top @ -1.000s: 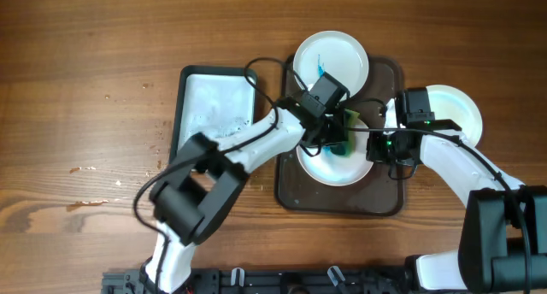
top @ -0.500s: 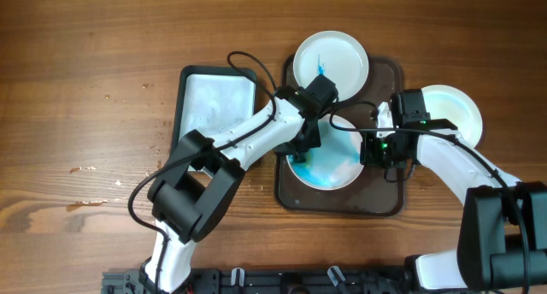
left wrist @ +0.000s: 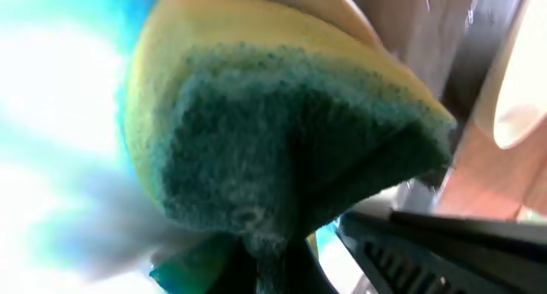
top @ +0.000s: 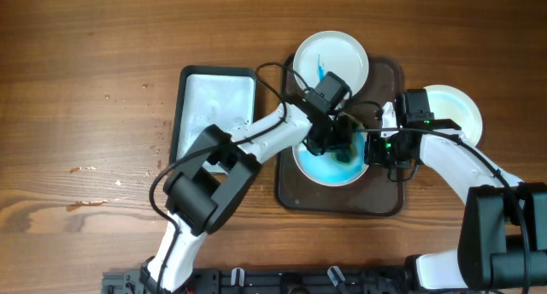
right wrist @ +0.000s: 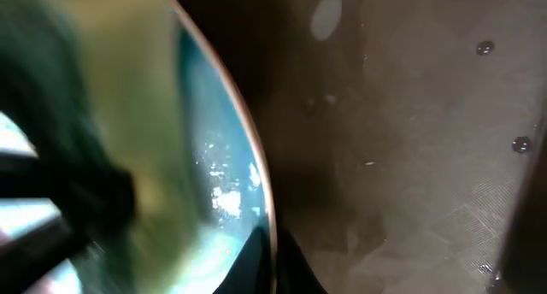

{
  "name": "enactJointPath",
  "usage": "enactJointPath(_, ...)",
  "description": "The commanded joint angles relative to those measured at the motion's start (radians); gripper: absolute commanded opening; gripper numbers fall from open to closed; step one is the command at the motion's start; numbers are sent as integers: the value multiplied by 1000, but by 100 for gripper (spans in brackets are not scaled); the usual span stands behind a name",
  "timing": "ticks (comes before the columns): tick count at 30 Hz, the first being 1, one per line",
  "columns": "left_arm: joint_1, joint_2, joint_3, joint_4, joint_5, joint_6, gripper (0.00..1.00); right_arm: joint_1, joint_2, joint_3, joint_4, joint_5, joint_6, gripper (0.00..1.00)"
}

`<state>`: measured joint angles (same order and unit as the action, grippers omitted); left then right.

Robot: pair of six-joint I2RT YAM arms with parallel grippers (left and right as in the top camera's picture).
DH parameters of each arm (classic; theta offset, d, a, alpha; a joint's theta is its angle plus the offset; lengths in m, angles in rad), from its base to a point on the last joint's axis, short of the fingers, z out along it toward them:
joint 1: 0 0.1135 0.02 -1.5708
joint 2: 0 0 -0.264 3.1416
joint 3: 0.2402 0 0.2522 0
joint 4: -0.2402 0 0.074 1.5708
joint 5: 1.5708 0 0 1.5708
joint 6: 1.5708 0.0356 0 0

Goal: Clean dirty plates on tray and stack at the side
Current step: 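Scrub the front plate's blue stain with the sponge in the left gripper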

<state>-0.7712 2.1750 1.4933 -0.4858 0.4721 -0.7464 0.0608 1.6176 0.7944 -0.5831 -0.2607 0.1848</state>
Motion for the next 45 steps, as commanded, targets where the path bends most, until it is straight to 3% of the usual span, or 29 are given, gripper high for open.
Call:
enactJointPath(1, -48, 33, -10, -15, 110, 6, 4, 12, 19, -3, -10, 5, -26, 4)
enactJointPath(5, -13, 33, -10, -162, -86, 5, 4, 12, 19, -3, -13, 5, -27, 4)
enactJointPath(10, 54, 22, -10, -405, -446, 5, 4, 12, 19, -3, -13, 5, -28, 4)
enactJointPath(15, 103, 2, -10, -488, -612, 6, 4, 12, 19, -3, -13, 5, -28, 4)
enactJointPath(18, 111, 0, -10, -462, -573, 6, 4, 12, 19, -3, -13, 5, -28, 4)
enactJointPath(20, 110, 0, -10, -409, -447, 6, 4, 12, 19, -3, -13, 5, -28, 4)
enactJointPath(24, 101, 0, -10, -223, -1, 6, 4, 12, 19, -3, -17, 5, -29, 4)
enactJointPath(27, 69, 0, -10, -97, 140, 5, 4, 12, 19, -3, -18, 5, -28, 4)
enactJointPath(34, -16, 5, -10, -91, 156, 5, 4, 12, 19, -3, -24, 6, -28, 4)
enactJointPath(37, -17, 6, -10, -158, 123, 5, 4, 12, 19, -3, -28, 5, -29, 4)
enactJointPath(45, 38, -5, -10, -444, -332, 5, 4, 12, 19, -3, -38, 5, -36, 4)
